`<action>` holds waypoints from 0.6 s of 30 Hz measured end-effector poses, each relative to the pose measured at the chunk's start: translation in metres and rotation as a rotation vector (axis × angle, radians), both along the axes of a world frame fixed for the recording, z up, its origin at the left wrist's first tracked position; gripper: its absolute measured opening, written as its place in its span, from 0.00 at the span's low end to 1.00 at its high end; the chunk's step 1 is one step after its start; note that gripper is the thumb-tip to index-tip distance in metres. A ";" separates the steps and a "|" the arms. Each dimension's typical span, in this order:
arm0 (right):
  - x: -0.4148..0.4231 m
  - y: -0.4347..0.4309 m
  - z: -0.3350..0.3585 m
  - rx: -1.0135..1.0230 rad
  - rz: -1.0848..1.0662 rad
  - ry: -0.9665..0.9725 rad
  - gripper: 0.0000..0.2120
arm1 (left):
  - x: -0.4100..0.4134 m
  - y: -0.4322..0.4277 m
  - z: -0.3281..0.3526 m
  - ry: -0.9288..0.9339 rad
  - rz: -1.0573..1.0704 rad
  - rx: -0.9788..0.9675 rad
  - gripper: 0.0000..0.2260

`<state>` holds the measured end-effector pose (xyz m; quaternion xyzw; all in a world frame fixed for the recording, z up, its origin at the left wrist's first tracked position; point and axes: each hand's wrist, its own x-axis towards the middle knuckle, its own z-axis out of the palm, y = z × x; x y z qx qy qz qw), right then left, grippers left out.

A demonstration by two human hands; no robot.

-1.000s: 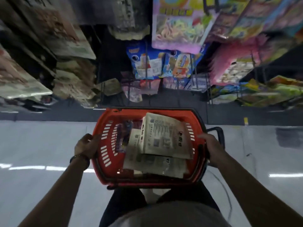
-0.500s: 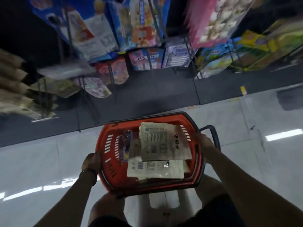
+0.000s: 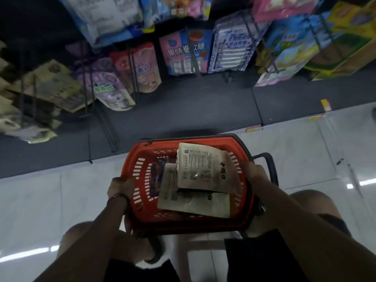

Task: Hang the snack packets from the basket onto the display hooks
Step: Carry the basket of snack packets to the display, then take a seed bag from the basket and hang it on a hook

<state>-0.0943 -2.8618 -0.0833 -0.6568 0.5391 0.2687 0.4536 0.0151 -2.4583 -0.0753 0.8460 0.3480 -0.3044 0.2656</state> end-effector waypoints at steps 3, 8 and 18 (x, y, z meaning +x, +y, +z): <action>0.004 0.009 0.013 -0.033 -0.031 -0.013 0.37 | -0.005 -0.002 -0.004 -0.025 0.049 -0.028 0.40; -0.006 0.037 0.051 -0.377 -0.040 -0.101 0.49 | -0.037 -0.037 0.025 -0.272 -0.175 0.086 0.44; -0.080 0.078 0.090 -0.006 0.255 -0.420 0.04 | -0.101 -0.107 0.089 -0.289 -0.625 -0.288 0.16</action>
